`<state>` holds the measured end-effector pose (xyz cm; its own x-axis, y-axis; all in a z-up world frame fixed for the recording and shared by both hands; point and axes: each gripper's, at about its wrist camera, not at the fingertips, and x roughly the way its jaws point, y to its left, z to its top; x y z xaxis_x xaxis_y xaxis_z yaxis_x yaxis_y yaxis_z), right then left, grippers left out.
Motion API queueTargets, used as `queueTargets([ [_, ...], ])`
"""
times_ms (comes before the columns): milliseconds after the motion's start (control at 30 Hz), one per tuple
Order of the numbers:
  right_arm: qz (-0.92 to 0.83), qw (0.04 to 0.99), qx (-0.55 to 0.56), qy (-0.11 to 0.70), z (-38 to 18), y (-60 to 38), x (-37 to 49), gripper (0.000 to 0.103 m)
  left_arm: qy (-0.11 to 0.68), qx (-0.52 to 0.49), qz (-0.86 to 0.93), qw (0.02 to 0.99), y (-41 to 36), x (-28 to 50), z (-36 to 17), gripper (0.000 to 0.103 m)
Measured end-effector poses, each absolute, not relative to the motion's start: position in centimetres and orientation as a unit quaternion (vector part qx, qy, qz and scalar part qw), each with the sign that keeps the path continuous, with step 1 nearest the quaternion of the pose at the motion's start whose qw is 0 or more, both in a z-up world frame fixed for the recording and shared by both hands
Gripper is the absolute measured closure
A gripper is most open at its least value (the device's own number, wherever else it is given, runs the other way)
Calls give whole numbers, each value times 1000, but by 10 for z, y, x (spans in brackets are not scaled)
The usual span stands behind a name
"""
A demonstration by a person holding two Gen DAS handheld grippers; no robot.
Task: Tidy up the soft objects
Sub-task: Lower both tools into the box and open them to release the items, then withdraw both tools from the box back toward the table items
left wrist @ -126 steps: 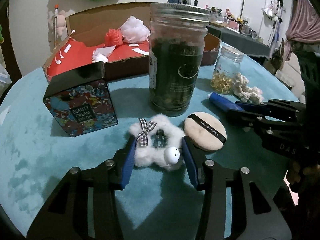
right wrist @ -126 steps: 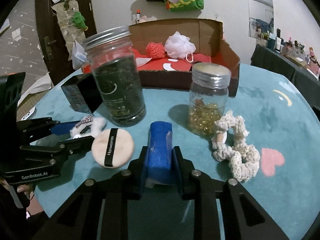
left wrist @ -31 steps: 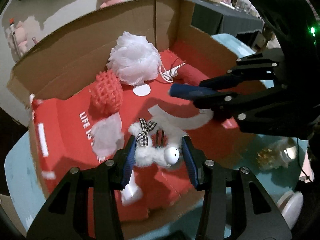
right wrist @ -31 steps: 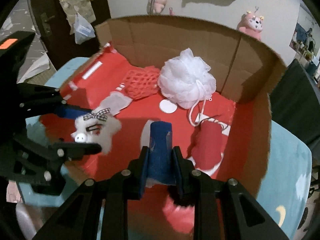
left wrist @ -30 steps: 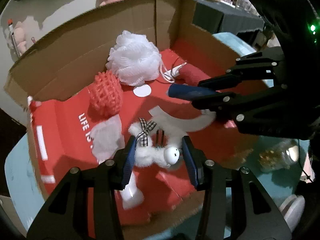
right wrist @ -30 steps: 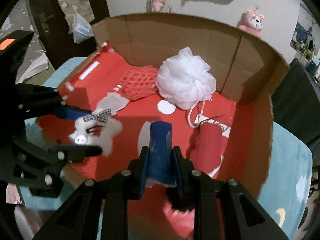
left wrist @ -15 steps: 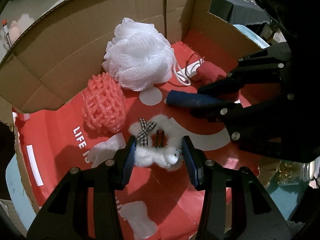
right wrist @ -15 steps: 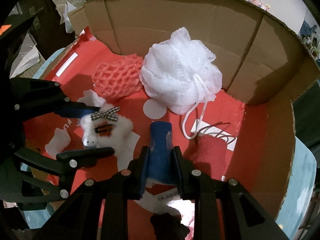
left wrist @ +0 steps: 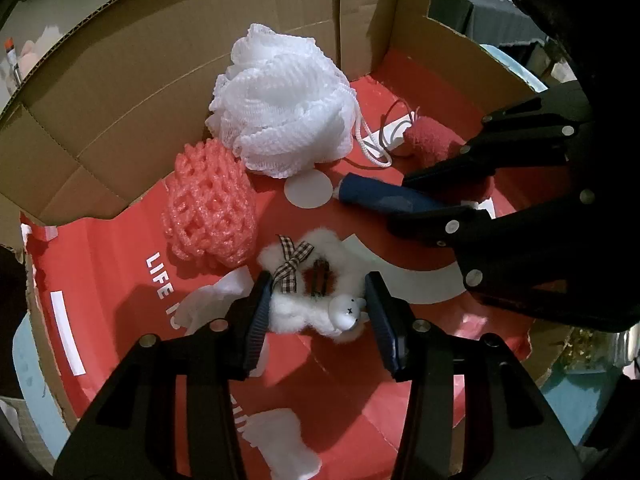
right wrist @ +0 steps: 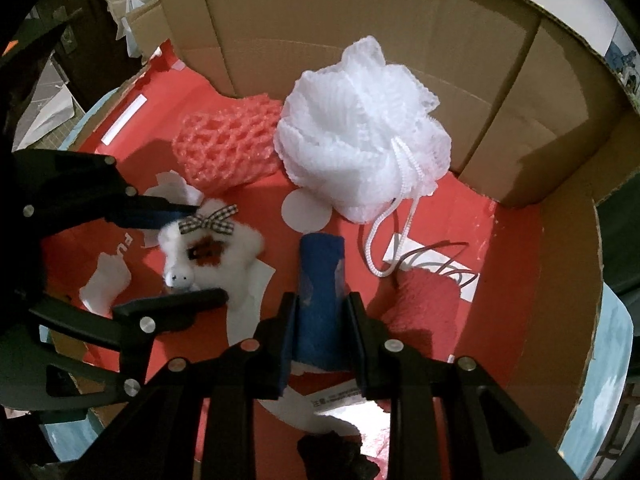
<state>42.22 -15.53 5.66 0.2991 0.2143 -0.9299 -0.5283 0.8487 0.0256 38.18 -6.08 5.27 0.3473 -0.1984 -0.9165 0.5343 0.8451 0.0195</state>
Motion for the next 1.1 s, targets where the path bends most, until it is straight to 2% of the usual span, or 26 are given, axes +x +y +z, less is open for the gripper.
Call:
queueTargets([
  [167,234,793,-142,544,54,-157,422,74,520,159,-229,807,-60,383,51,52],
  [233,234,794,-140,543,54,-158,422,68,517,161,-227,809,-59,381,52,52],
  [300,235,795,-139,542,55,-159,423,66,517,161,-228,809,-59,381,53,51],
  [367,235,797,-136,540,58,-160,423,66,517,159,-228,810,-59,382,55,44],
  [500,234,801,-135,534,62,-160,423,58,516,151,-231,811,-60,381,60,43],
  [600,234,805,-131,529,70,-162,420,57,515,150,-229,812,-60,378,65,43],
  [700,232,812,-127,521,81,-168,414,50,510,141,-229,817,-57,376,73,42],
  [767,230,817,-124,513,88,-171,408,45,505,134,-228,821,-53,373,80,33],
  [867,228,825,-120,503,100,-177,398,41,493,120,-226,831,-47,366,91,33],
  [933,224,833,-121,491,110,-181,390,33,484,111,-227,838,-43,360,101,33],
  [967,223,838,-122,484,117,-182,384,32,480,107,-225,841,-41,356,106,32],
  [1100,224,851,-118,460,140,-186,361,26,456,88,-218,858,-34,339,127,23],
])
